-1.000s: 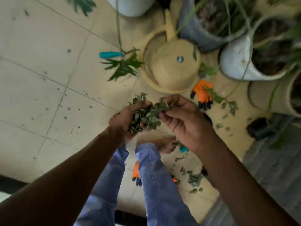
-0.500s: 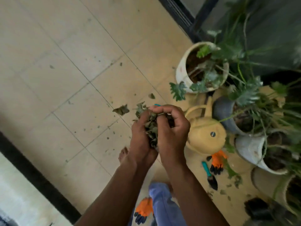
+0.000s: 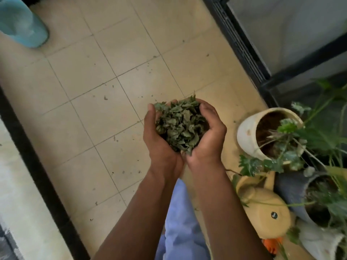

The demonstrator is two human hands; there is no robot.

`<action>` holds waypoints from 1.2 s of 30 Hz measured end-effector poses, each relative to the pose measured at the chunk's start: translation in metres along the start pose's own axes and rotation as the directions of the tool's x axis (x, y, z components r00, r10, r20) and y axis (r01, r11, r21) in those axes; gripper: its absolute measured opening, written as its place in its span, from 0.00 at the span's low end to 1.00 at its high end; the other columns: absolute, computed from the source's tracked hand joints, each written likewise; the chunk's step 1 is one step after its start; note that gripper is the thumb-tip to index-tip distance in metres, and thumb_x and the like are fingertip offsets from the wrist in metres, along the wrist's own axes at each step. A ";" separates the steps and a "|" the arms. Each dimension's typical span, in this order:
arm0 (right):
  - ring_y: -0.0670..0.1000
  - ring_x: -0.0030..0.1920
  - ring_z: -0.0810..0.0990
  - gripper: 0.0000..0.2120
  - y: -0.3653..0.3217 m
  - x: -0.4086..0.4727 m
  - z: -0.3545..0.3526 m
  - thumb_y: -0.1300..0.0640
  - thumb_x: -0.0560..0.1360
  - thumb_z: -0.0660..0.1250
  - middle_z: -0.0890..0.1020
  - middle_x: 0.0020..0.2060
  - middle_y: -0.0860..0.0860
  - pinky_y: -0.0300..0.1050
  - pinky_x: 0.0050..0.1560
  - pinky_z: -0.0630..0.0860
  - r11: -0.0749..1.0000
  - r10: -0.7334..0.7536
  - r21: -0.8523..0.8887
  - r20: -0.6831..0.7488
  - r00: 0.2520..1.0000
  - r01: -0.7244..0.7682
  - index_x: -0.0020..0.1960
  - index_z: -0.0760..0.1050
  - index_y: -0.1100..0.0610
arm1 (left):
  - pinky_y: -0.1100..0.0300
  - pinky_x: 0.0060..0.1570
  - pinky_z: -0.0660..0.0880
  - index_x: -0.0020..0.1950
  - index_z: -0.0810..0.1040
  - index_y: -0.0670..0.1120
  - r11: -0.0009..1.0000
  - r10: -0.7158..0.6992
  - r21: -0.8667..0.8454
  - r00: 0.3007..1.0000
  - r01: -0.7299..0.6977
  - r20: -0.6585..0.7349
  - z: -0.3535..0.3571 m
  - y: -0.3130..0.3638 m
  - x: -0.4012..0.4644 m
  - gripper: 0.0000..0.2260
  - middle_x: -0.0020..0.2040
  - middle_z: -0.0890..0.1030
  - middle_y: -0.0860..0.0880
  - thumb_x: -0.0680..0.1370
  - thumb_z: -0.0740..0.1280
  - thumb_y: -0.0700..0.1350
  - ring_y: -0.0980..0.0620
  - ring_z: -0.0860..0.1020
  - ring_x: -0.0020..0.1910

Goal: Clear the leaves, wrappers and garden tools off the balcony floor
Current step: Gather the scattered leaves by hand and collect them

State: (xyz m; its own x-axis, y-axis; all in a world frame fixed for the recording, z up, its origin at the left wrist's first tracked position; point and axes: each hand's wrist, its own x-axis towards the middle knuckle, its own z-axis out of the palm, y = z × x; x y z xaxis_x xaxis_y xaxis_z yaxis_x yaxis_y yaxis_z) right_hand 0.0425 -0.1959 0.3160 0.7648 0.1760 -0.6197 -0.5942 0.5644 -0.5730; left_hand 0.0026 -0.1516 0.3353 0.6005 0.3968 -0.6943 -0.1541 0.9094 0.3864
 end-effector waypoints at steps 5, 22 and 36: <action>0.64 0.56 0.83 0.12 -0.016 0.065 0.054 0.58 0.75 0.66 0.83 0.52 0.62 0.62 0.61 0.79 0.995 0.063 0.063 0.166 0.984 -0.074 0.56 0.82 0.59 | 0.46 0.65 0.77 0.66 0.76 0.40 0.999 0.054 -0.001 0.998 -0.054 -0.025 0.043 0.038 0.060 0.24 0.61 0.78 0.37 0.83 0.58 0.59 0.39 0.80 0.60; 0.64 0.58 0.80 0.13 -0.062 0.296 0.317 0.59 0.74 0.63 0.82 0.54 0.64 0.66 0.71 0.68 0.992 0.111 -0.085 0.202 0.973 -0.095 0.54 0.82 0.60 | 0.50 0.63 0.77 0.63 0.80 0.42 0.974 0.188 0.096 0.966 -0.207 0.180 0.212 0.214 0.304 0.13 0.59 0.82 0.41 0.79 0.68 0.42 0.43 0.80 0.62; 0.60 0.49 0.86 0.13 -0.057 0.510 0.473 0.56 0.73 0.63 0.86 0.46 0.60 0.52 0.49 0.83 0.983 0.140 0.092 0.178 0.974 -0.158 0.49 0.85 0.60 | 0.45 0.74 0.69 0.59 0.81 0.39 1.000 -0.021 -0.005 0.997 0.022 0.072 0.327 0.329 0.521 0.14 0.57 0.81 0.39 0.79 0.61 0.43 0.41 0.79 0.60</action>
State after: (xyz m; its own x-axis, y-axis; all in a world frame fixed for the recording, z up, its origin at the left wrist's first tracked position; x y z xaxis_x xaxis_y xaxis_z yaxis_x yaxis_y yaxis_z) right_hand 0.5842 0.2431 0.2867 0.7062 0.3936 -0.5885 -0.6819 0.6016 -0.4160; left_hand 0.5220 0.3131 0.2991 0.6583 0.3673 -0.6571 -0.1450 0.9184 0.3680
